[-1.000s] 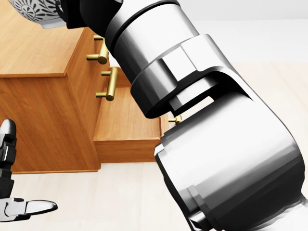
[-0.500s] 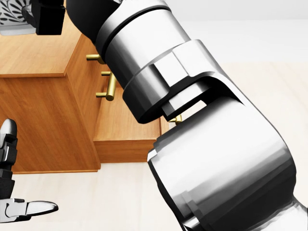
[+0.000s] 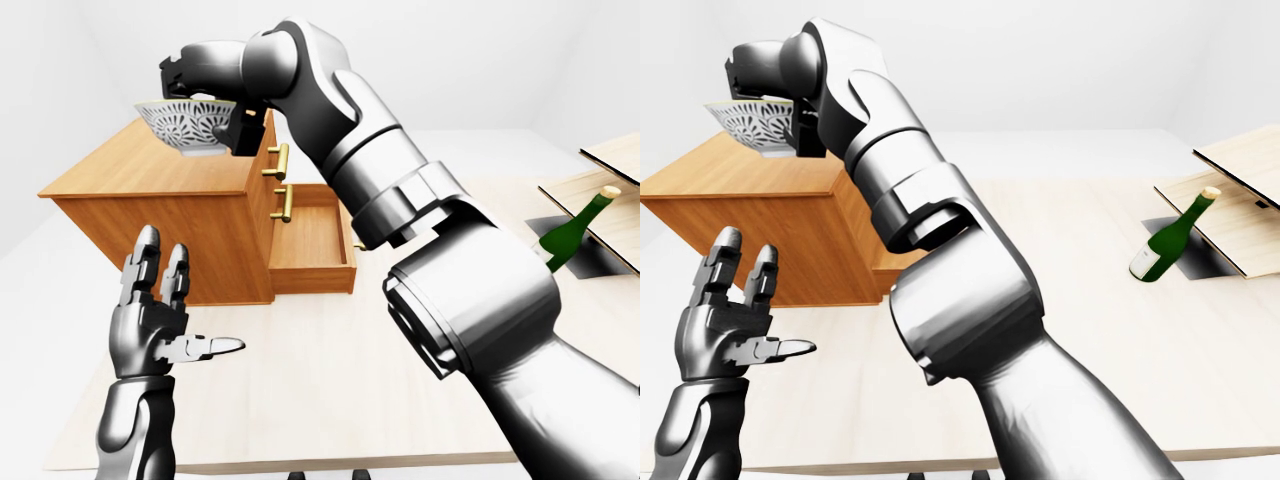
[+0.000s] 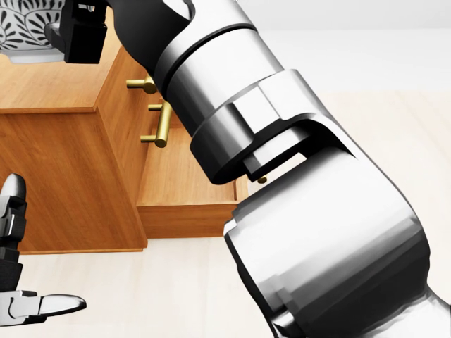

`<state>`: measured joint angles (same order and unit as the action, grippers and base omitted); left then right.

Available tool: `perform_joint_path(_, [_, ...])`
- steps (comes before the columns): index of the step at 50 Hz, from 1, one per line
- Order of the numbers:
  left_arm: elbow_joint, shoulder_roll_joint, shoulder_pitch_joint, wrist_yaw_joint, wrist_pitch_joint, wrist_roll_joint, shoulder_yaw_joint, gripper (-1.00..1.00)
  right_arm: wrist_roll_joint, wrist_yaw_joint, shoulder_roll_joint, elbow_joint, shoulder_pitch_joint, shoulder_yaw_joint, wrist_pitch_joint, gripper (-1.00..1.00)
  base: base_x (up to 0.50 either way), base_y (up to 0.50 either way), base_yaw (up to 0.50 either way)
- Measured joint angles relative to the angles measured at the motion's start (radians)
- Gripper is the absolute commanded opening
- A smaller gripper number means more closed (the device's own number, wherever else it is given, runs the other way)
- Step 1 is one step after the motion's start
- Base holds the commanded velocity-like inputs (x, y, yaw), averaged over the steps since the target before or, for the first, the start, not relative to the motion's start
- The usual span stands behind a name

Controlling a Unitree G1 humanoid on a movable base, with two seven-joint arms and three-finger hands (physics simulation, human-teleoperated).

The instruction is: Put the bowl on top of the cabinet.

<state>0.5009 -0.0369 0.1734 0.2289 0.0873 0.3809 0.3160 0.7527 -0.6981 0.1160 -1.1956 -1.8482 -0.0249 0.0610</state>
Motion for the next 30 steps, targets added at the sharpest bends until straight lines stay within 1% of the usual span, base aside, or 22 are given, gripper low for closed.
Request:
perform_joint_path(16, [-0.002,0.001,0.001,0.002,0.000,-0.002,-0.002,1.00,0.017,0.000,-0.008,-0.002,0.033,-0.006,0.011,-1.00,0.00,0.00,0.00])
perform_joint_path(30, [-0.006,-0.001,-0.003,0.000,0.000,0.000,0.000,1.00,0.024,0.000,-0.005,-0.003,0.048,-0.006,0.014,-1.00,0.00,0.00,0.00])
